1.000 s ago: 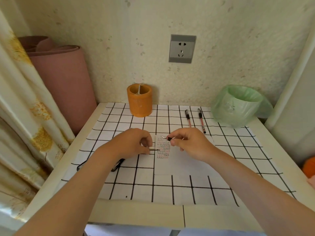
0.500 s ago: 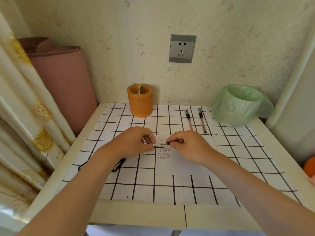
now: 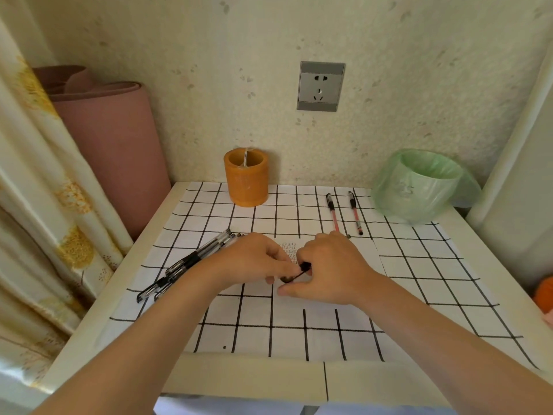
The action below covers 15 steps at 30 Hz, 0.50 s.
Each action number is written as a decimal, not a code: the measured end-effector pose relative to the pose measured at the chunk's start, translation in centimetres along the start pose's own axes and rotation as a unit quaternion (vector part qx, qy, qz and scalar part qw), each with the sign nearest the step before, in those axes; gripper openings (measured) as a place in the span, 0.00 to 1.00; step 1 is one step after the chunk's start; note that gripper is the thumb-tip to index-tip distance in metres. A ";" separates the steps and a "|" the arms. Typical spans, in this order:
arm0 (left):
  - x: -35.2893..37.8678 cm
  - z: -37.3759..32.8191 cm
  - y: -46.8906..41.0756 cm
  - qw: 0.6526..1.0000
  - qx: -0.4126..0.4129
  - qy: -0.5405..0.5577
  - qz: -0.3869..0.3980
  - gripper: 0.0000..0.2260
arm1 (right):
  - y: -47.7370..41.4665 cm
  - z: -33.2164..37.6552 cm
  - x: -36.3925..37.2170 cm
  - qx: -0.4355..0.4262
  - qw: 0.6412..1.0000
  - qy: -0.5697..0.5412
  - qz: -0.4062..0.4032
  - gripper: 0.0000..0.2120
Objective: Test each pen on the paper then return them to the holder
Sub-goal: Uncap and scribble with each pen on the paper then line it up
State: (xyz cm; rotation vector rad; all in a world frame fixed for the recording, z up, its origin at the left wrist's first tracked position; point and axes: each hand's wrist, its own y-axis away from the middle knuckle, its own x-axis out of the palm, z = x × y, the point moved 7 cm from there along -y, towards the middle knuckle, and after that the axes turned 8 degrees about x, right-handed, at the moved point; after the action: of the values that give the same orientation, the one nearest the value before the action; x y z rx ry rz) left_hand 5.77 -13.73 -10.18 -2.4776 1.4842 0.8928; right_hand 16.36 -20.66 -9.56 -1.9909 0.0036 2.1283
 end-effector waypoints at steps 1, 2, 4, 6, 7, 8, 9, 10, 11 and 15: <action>0.2 0.0 0.1 1.000 -0.008 0.011 0.010 0.09 | 0.0 0.3 -0.1 -0.006 1.000 0.005 -0.013 0.33; 0.3 0.0 0.1 1.000 -0.013 0.017 0.014 0.10 | 0.0 0.4 -0.3 -0.010 1.000 0.000 -0.026 0.33; 0.2 -0.1 0.2 1.000 -0.014 0.021 0.014 0.11 | 0.2 0.5 -0.7 -0.005 0.999 -0.018 -0.048 0.34; 0.3 -0.3 0.2 0.999 -0.012 0.026 0.021 0.10 | 0.4 0.2 -0.9 0.011 0.998 -0.032 -0.052 0.33; 0.4 -0.4 0.2 0.999 -0.012 0.027 0.027 0.09 | 0.5 0.2 -1.0 0.016 0.998 -0.033 -0.054 0.32; 0.4 -0.5 0.2 0.999 -0.013 0.025 0.031 0.09 | 0.5 0.2 -1.1 0.016 0.998 -0.032 -0.058 0.32; 0.4 -0.6 0.2 0.999 -0.014 0.021 0.032 0.08 | 0.4 0.2 -1.2 0.011 0.998 -0.031 -0.060 0.32; 0.3 -0.6 0.2 0.999 -0.014 0.017 0.027 0.08 | 0.4 0.3 -1.1 0.003 0.998 -0.029 -0.055 0.31; 0.0 -0.6 0.2 1.000 -0.012 0.013 0.016 0.08 | 0.3 0.4 -0.9 -0.007 0.999 -0.035 -0.041 0.29; -3.7 0.0 -0.1 0.988 -0.005 -0.004 -0.154 0.02 | 0.0 -1.1 0.1 0.000 0.986 -0.166 0.009 0.14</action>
State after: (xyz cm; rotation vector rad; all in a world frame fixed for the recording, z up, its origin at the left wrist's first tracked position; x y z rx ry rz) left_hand 4.60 -10.83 -8.16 -2.6075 1.0522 0.8511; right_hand 17.44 -20.77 -9.72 -1.6153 -0.0339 2.4432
